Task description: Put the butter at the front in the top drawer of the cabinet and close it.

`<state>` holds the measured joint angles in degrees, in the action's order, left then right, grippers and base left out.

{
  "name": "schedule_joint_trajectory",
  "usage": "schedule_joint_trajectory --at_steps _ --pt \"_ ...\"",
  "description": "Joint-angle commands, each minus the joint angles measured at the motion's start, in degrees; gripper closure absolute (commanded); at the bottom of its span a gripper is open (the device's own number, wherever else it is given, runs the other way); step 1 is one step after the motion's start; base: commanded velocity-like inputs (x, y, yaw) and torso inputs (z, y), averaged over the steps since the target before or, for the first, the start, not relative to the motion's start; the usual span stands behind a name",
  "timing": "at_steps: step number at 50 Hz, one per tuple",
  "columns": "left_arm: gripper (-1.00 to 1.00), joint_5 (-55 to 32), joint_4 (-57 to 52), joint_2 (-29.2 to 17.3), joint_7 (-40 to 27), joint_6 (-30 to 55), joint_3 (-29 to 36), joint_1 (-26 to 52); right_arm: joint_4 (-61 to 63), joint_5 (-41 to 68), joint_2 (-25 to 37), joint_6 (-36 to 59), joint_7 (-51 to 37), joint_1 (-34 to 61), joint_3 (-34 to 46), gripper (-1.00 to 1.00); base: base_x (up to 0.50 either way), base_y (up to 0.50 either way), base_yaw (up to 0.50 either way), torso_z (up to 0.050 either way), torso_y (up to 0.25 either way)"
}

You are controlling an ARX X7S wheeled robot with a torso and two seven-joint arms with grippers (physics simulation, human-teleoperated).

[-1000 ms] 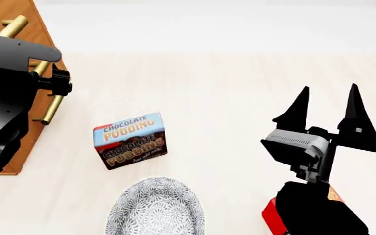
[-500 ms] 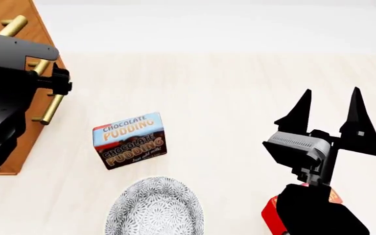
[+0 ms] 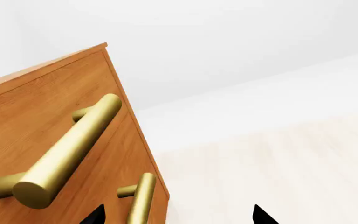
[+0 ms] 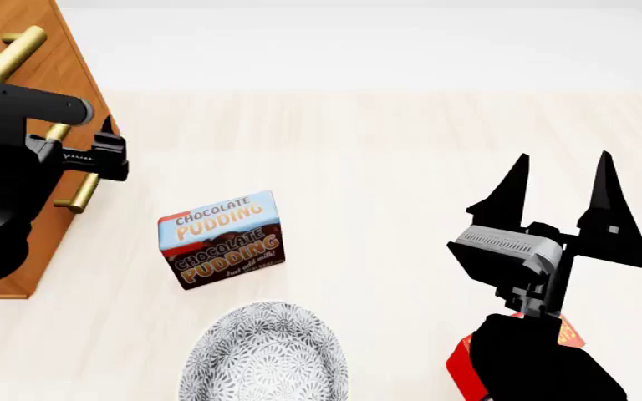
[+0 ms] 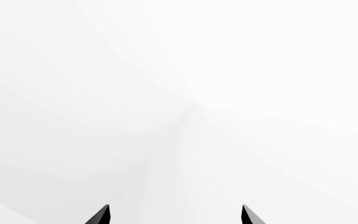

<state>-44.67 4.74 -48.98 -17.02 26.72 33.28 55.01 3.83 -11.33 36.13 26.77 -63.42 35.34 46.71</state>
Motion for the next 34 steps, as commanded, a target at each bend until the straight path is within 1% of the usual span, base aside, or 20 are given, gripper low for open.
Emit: schedule_joint_trajectory --at_steps 1,9,14,22,31,34 --pt "-1.00 -3.04 -4.71 -1.24 0.91 -0.93 -1.28 -3.93 -0.06 -0.07 -0.18 -0.38 -0.01 -0.03 -0.16 -1.00 0.00 0.00 0.00 0.000 0.000" --pt "-1.00 -4.58 -7.53 -2.64 0.88 -0.90 -1.74 -5.69 -0.68 0.10 -0.48 -1.03 -0.14 0.00 -0.38 -1.00 0.00 0.00 0.00 0.000 0.000" --pt "-1.00 -6.51 -11.47 -4.33 0.19 -1.36 -2.74 -7.76 -0.52 0.10 -0.48 -1.13 -0.17 -0.04 -0.55 -1.00 0.00 0.00 0.00 0.000 0.000" --pt "-1.00 -9.89 -20.10 -7.76 -1.35 -3.93 -4.72 -13.09 -0.24 0.22 -0.38 -1.39 -0.48 -0.37 -0.99 -1.00 0.00 0.00 0.00 0.000 0.000" --pt "-1.00 -10.62 -26.75 -10.85 -2.66 -8.28 -6.11 -19.27 0.49 0.46 0.04 -1.58 -1.00 -0.85 -1.85 -1.00 0.00 0.00 0.00 0.000 0.000" --pt "-1.00 -10.89 -29.23 -12.27 -3.08 -10.88 -6.91 -22.46 1.81 0.45 0.41 -1.10 -1.19 -1.04 -2.35 -1.00 0.00 0.00 0.00 0.000 0.000"
